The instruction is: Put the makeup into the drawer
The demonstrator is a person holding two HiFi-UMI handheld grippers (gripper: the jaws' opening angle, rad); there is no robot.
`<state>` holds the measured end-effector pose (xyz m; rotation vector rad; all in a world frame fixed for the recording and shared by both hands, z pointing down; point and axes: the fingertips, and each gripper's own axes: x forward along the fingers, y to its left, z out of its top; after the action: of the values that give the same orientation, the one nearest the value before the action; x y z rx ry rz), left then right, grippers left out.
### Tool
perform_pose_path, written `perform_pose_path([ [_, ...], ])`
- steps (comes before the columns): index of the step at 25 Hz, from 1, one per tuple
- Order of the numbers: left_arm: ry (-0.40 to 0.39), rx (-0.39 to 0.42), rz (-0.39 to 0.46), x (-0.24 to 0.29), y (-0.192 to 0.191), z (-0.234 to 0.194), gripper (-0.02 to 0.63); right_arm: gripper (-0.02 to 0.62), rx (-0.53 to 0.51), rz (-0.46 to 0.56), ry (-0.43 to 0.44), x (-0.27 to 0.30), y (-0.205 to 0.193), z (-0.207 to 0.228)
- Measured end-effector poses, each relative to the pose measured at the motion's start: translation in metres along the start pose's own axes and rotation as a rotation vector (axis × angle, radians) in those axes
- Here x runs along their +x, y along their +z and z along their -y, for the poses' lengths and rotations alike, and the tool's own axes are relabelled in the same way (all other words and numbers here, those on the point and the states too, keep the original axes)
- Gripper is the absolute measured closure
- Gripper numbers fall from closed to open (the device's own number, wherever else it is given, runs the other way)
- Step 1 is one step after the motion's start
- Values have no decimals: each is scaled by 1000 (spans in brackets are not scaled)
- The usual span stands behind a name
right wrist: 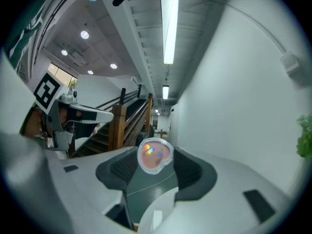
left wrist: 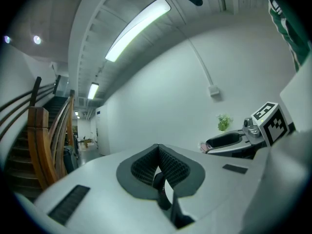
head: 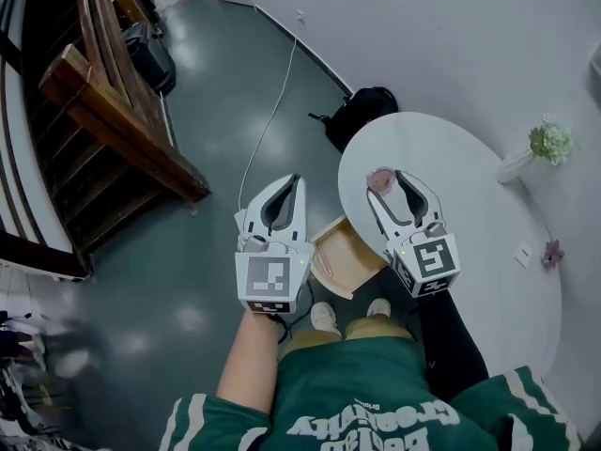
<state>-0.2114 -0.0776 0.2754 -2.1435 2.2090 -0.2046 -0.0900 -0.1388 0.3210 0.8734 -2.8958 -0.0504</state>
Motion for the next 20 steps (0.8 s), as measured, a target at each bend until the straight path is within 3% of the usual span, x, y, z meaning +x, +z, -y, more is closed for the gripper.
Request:
perform_pose_path([
  [12,59,-5,-7,-50,-21,-63,606,357,-66,-20,69,34,-3,-77],
  [20,68,10,13,-61,-30,-71,606,357,-70,-154,126,41,-48,-104],
])
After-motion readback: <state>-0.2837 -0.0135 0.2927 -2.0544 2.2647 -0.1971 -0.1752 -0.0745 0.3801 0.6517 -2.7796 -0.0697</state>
